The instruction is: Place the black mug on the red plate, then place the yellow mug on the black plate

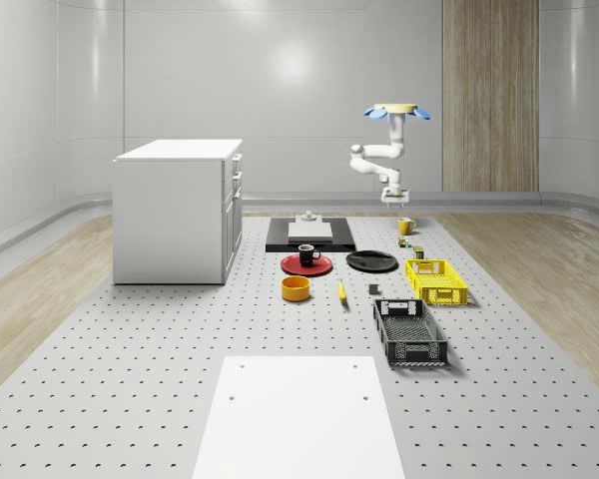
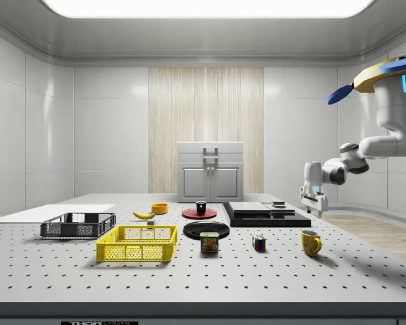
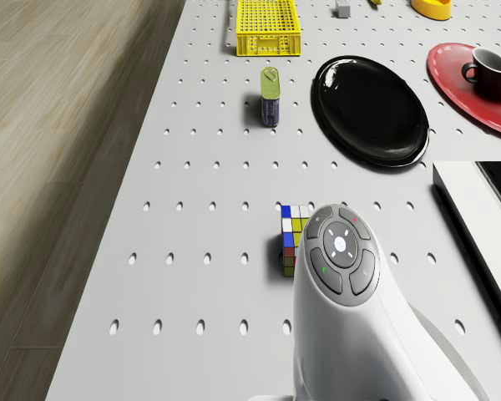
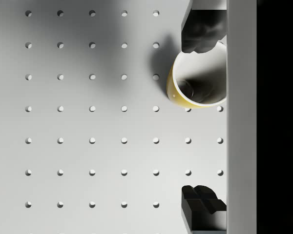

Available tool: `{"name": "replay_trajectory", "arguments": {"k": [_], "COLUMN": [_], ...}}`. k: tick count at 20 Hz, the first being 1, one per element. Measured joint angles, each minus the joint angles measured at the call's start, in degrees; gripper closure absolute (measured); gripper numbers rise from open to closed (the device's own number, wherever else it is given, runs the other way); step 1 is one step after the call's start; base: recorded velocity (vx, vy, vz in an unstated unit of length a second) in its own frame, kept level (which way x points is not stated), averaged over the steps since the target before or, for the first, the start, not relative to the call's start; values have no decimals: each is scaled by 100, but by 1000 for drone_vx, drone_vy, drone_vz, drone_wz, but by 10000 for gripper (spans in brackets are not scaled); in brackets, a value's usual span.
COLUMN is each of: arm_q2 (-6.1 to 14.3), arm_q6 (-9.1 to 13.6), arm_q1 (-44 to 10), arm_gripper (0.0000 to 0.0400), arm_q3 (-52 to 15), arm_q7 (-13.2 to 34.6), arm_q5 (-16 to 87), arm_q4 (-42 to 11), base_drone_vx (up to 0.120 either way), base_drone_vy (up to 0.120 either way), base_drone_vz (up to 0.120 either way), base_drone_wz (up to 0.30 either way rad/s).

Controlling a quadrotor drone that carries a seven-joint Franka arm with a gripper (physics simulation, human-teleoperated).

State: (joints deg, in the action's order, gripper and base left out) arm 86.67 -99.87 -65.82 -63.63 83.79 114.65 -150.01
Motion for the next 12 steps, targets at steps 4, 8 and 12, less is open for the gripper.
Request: {"name": "replay_trajectory", "arguments": {"k": [4,8,12], "arm_q2": [1,3,4], "arm_q6": [-1,-3,-4], "arm_q1": [-1,-1,-2], "arm_gripper": [0,0,0], "arm_q3": [0,0,0], "arm_q7": [1,1,1], "arm_q5": [-1,-1,-2], "arm_q4": [0,0,0], "base_drone_vx": [80,80,0], "base_drone_vy": [20,0,0], "base_drone_vz": [0,-80,-120], "base_drone_wz": [0,0,0]}}
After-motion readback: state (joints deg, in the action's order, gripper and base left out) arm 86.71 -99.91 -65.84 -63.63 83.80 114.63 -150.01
